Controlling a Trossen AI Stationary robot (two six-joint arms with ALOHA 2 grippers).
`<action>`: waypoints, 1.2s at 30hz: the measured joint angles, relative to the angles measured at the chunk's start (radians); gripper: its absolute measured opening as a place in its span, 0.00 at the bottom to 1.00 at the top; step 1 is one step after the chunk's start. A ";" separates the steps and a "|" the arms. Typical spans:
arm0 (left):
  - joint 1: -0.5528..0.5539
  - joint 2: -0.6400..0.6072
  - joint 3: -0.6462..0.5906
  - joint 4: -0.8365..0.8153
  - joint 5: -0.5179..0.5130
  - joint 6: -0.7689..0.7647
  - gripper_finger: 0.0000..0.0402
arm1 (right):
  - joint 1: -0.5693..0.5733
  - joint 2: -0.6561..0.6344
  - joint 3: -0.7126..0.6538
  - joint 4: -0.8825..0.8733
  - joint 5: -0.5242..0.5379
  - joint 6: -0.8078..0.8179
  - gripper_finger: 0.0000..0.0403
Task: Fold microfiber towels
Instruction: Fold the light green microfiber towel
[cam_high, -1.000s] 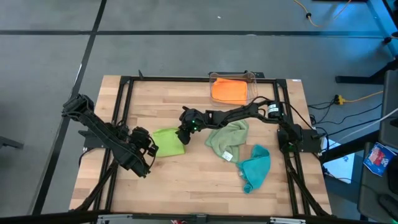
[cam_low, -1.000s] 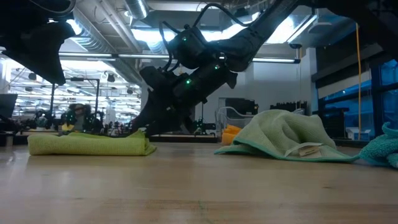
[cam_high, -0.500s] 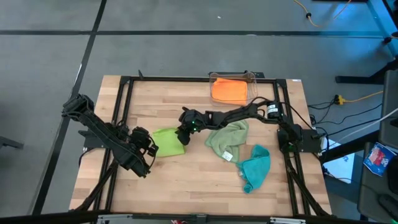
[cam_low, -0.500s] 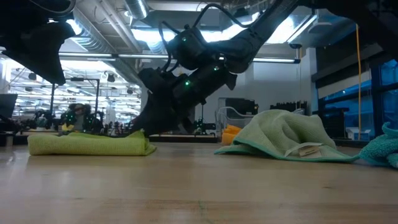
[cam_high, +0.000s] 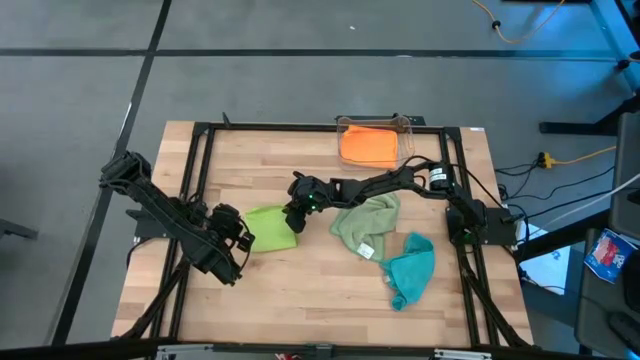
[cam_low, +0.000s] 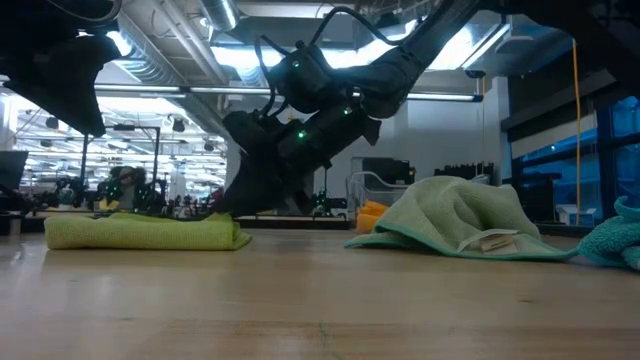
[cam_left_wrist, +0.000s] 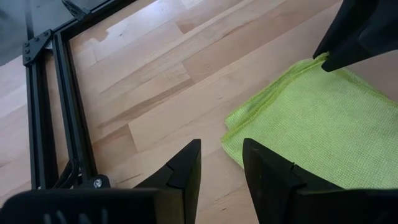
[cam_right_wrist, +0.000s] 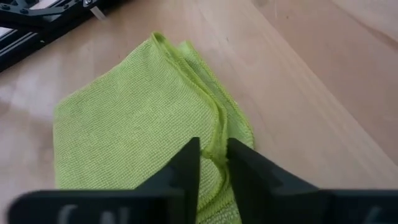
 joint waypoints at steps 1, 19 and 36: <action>0.000 0.000 0.000 0.000 0.000 0.000 0.28 | 0.000 0.000 0.000 0.000 0.000 0.000 0.16; 0.000 0.000 0.000 0.000 0.000 0.001 0.28 | 0.000 -0.026 0.000 -0.010 0.002 -0.019 0.01; 0.000 0.000 0.000 0.002 0.000 0.007 0.28 | 0.026 -0.068 0.000 -0.163 0.149 0.035 0.00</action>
